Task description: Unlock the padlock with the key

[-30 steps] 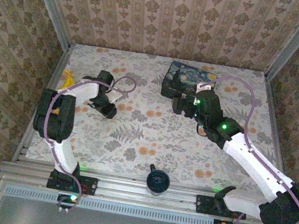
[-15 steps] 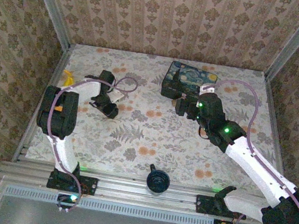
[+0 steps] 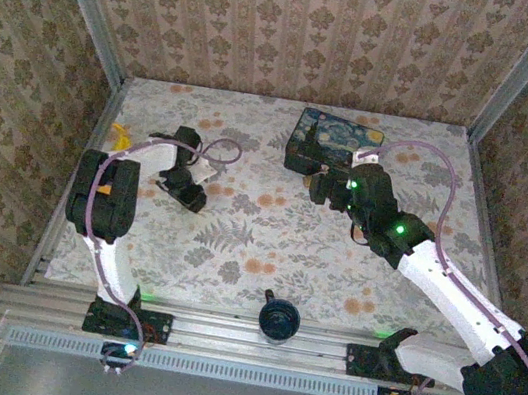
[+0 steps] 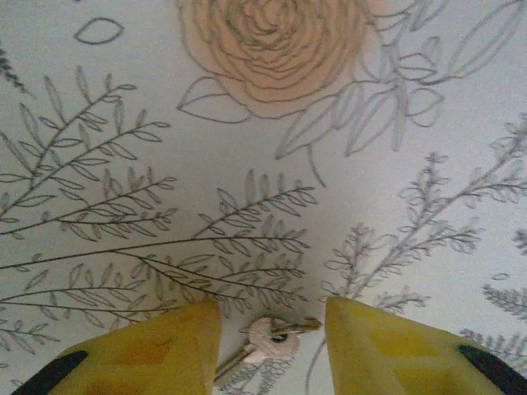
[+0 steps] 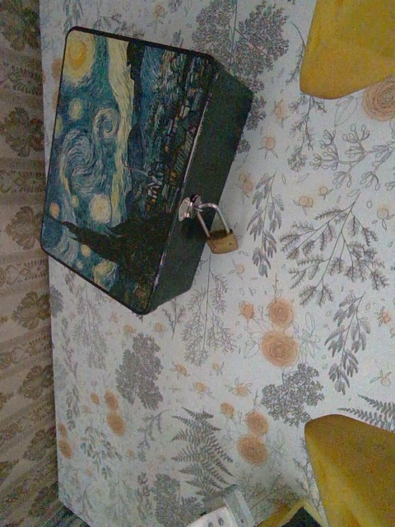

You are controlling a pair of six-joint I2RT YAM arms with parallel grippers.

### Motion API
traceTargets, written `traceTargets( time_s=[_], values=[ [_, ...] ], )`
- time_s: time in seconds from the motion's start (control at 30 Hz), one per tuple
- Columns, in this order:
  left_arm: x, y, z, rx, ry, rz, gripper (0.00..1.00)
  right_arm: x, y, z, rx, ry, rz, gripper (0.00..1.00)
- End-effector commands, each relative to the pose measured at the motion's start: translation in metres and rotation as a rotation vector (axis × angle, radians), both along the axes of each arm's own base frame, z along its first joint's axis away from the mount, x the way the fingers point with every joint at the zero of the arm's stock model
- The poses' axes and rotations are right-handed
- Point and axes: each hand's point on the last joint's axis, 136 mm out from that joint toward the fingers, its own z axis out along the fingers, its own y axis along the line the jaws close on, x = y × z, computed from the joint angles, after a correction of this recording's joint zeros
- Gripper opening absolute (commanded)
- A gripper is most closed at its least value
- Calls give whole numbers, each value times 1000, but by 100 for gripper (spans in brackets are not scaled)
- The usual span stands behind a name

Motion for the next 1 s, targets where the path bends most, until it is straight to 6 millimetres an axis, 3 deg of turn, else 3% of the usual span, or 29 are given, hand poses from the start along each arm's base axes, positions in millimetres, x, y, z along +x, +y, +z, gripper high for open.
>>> traceTargets(
  time_s=[0.0,0.33,0.7,0.97],
  values=[
    [-7,4,-5,16,38,-1,38,-2,-4,0,-1,4,-26,100],
    [-9,17,-13,65,48,26,27,0,1,4,5,-1,-12,100],
    [-2,1,-4,-25,16,42,2,2,2,7,6,-12,-10,100],
    [7,-11,8,-62,-20,48,0,3,2,7,3,-16,-9,100]
  ],
)
